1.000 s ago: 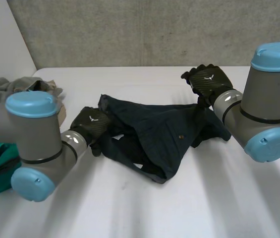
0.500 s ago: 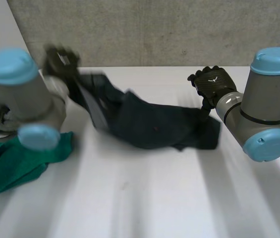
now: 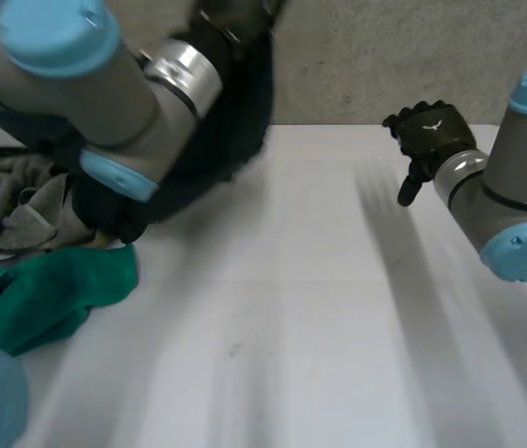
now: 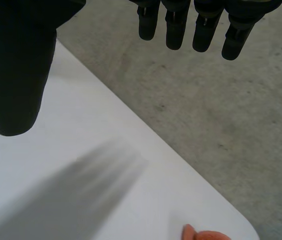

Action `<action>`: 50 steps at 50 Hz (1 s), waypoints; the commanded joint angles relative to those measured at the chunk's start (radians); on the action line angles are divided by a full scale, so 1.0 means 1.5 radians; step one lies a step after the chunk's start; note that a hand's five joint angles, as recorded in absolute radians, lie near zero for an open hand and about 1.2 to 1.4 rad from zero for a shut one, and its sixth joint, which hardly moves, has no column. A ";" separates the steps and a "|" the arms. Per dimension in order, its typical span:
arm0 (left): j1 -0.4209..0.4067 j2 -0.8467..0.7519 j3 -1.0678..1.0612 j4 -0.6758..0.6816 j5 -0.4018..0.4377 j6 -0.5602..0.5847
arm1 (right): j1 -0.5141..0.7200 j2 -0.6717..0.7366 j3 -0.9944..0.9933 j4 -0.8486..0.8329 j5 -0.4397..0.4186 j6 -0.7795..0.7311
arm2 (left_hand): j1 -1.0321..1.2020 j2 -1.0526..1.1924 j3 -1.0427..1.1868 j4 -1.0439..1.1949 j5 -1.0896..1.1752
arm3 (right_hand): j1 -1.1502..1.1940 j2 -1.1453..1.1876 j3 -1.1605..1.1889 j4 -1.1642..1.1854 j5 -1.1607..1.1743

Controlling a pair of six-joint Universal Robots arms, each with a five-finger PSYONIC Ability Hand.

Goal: Fold the laundry.

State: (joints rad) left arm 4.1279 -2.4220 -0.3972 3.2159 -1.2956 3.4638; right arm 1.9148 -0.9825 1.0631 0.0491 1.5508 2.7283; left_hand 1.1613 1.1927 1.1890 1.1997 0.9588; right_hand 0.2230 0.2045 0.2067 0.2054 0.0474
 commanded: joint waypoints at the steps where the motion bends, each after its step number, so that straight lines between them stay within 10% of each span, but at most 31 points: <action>1: -0.092 -0.101 -0.020 -0.045 0.011 0.004 | -0.066 -0.005 -0.039 0.004 0.013 0.018 | 0.157 0.136 0.138 0.131 0.175 | -0.032 -0.020 -0.021 -0.021 -0.032; 11: -0.185 -0.114 -0.022 -0.083 -0.072 0.009 | -0.108 0.010 -0.071 0.025 -0.015 0.022 | 0.157 0.136 0.138 0.131 0.175 | -0.032 -0.020 -0.021 -0.021 -0.032; 16: -0.207 -0.085 -0.031 -0.104 -0.113 0.014 | -0.109 0.008 -0.069 0.033 -0.022 0.026 | -0.480 -0.501 -0.498 -0.505 -0.461 | -0.032 -0.020 -0.021 -0.021 -0.032; 20: -0.180 -0.027 -0.058 -0.155 -0.150 0.052 | -0.105 -0.006 -0.062 0.052 -0.022 0.042 | -0.658 -0.679 -0.676 -0.683 -0.639 | -0.032 -0.020 -0.021 -0.021 -0.032; 29: -0.071 0.115 -0.149 -0.212 -0.182 0.106 | -0.062 -0.052 -0.052 0.190 -0.032 0.123 | -0.658 -0.679 -0.676 -0.683 -0.639 | -0.032 -0.020 -0.021 -0.021 -0.032; 36: 0.049 0.089 -0.164 -0.281 -0.080 0.157 | 0.008 -0.056 0.012 0.321 -0.045 0.225 | -0.658 -0.679 -0.676 -0.683 -0.639 | -0.032 -0.020 -0.021 -0.021 -0.032; 50: 0.153 -0.108 -0.062 -0.435 -0.042 0.261 | 0.087 0.057 0.022 0.193 0.034 0.398 | -0.554 -0.575 -0.573 -0.580 -0.536 | 0.217 0.230 0.228 0.229 0.218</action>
State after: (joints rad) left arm 4.3380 -2.4883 -0.5450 2.6105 -1.3237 3.8063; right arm 2.0232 -0.9923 1.1452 0.4150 1.5126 3.2408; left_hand 0.1984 0.2063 0.2104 0.2005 0.0500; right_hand 0.2677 0.2707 0.2700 0.2681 0.0968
